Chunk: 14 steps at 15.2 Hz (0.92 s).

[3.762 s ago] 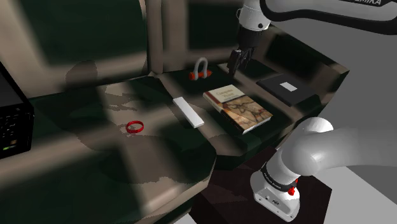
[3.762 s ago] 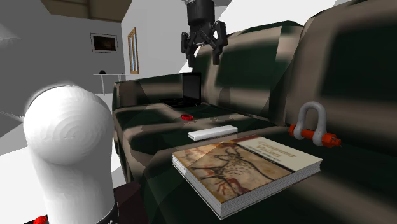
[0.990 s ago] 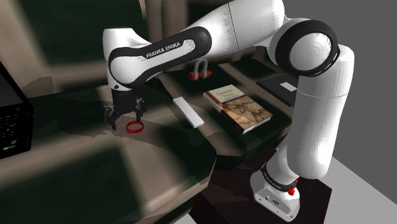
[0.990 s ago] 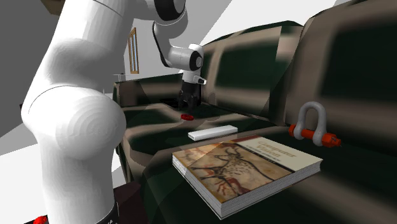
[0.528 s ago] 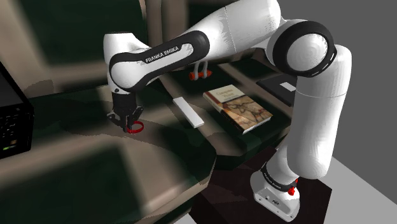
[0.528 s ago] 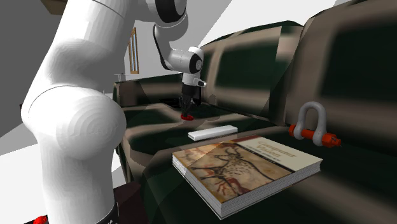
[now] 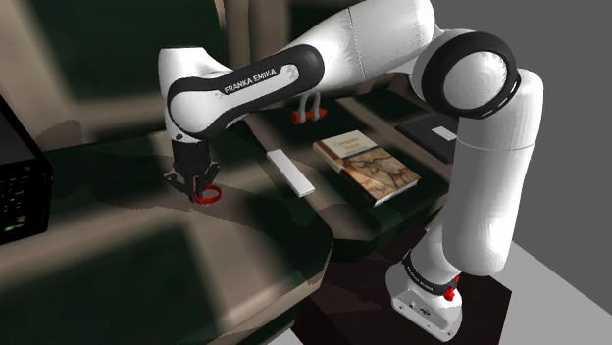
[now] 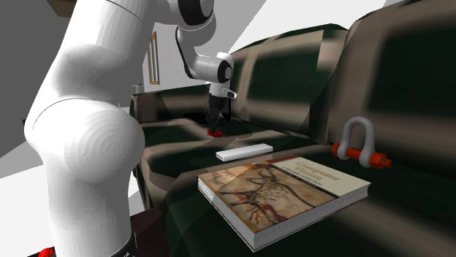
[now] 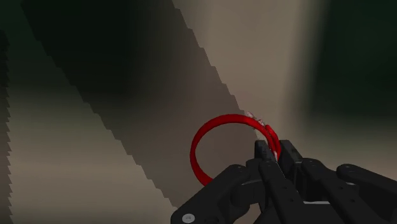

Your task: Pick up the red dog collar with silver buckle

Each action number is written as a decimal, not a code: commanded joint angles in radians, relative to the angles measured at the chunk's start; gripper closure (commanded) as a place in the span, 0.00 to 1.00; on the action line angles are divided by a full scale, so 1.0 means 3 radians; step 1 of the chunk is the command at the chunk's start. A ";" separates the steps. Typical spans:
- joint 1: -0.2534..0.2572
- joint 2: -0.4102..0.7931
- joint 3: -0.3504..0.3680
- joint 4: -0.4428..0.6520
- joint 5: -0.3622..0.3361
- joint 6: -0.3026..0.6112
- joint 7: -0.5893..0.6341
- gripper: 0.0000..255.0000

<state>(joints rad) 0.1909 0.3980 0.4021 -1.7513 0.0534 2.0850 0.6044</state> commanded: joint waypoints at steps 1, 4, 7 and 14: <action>-0.0007 -0.0038 0.0006 0.0030 0.0012 -0.0067 0.0001 1.00; -0.0014 -0.0091 0.0015 0.0095 0.0028 -0.0182 0.0007 1.00; -0.0020 -0.0138 0.0022 0.0167 0.0041 -0.0298 0.0015 1.00; -0.0028 -0.0218 0.0035 0.0338 0.0063 -0.0542 0.0035 1.00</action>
<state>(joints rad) 0.1828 0.3364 0.4118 -1.6520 0.0711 1.9282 0.6143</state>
